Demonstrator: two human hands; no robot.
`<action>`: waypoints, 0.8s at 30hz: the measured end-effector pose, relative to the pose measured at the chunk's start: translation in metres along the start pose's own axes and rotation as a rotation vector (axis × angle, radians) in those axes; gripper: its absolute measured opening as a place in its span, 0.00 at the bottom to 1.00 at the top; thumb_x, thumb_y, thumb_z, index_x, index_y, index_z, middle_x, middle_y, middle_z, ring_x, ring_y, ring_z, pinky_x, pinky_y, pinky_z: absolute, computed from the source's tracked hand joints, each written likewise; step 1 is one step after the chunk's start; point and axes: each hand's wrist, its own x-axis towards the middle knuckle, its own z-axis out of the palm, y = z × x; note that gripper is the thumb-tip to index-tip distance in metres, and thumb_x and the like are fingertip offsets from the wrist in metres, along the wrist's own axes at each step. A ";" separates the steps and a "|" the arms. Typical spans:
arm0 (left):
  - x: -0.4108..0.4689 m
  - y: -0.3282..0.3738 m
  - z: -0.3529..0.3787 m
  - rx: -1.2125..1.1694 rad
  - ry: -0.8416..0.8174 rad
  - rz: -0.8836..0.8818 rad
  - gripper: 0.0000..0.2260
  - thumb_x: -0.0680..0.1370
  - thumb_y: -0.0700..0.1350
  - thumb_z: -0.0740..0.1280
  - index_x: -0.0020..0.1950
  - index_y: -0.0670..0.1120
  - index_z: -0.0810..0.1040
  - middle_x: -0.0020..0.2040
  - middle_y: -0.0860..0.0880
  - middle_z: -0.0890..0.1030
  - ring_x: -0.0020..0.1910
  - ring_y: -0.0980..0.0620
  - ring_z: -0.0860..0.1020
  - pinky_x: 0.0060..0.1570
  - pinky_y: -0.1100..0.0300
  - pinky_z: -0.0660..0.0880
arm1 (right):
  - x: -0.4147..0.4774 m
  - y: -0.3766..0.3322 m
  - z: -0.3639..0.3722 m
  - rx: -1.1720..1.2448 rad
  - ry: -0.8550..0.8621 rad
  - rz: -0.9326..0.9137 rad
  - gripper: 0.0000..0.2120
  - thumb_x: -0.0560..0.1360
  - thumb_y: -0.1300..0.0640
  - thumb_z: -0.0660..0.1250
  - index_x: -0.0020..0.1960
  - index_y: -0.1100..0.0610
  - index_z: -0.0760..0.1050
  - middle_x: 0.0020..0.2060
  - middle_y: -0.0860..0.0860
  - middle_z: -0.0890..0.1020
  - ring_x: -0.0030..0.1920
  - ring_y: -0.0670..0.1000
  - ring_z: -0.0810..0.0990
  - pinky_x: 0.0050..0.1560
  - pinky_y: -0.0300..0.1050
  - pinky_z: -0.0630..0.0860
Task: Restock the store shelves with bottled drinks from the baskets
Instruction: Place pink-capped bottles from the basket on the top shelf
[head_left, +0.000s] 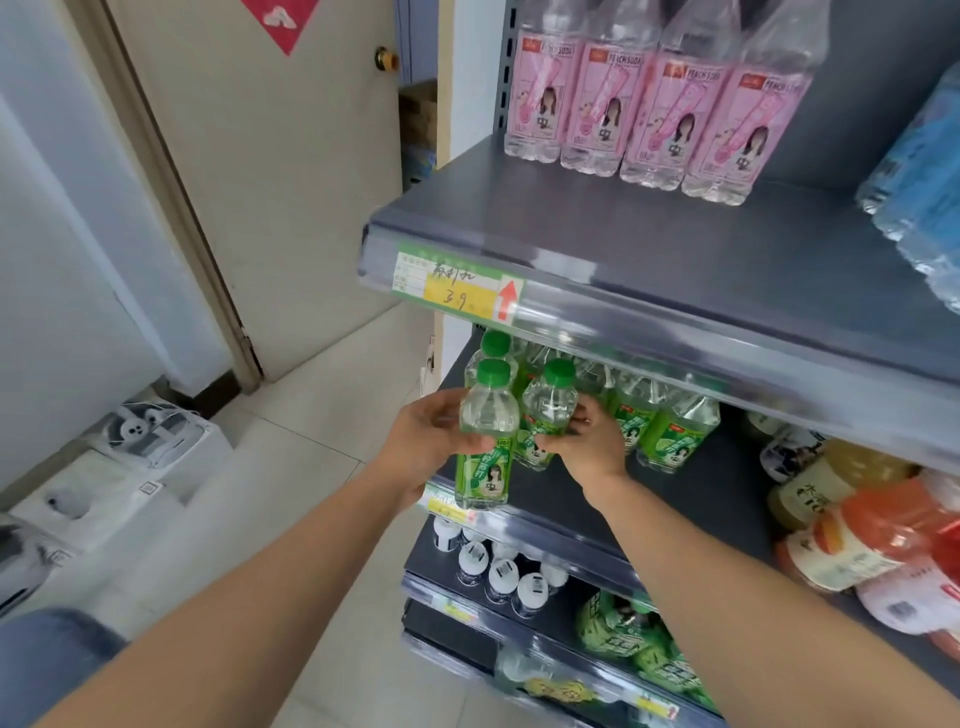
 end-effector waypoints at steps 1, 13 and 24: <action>0.001 0.000 -0.001 -0.001 -0.001 -0.005 0.27 0.64 0.29 0.75 0.61 0.42 0.78 0.50 0.46 0.83 0.47 0.51 0.81 0.50 0.57 0.76 | 0.002 -0.002 0.001 -0.004 -0.003 -0.006 0.39 0.62 0.66 0.79 0.69 0.56 0.69 0.59 0.53 0.79 0.58 0.53 0.78 0.59 0.45 0.75; 0.005 -0.008 0.001 -0.003 -0.044 -0.016 0.31 0.64 0.26 0.74 0.66 0.39 0.74 0.51 0.44 0.82 0.46 0.50 0.81 0.43 0.61 0.79 | 0.003 -0.010 0.005 -0.120 0.033 -0.049 0.25 0.65 0.61 0.79 0.58 0.58 0.71 0.49 0.48 0.78 0.49 0.50 0.78 0.52 0.43 0.76; 0.010 -0.006 0.044 -0.002 -0.013 0.024 0.31 0.64 0.27 0.75 0.65 0.42 0.75 0.56 0.42 0.81 0.54 0.46 0.79 0.54 0.54 0.77 | -0.049 -0.026 -0.042 0.012 -0.402 -0.110 0.28 0.68 0.66 0.74 0.64 0.51 0.69 0.49 0.44 0.79 0.47 0.41 0.79 0.41 0.31 0.75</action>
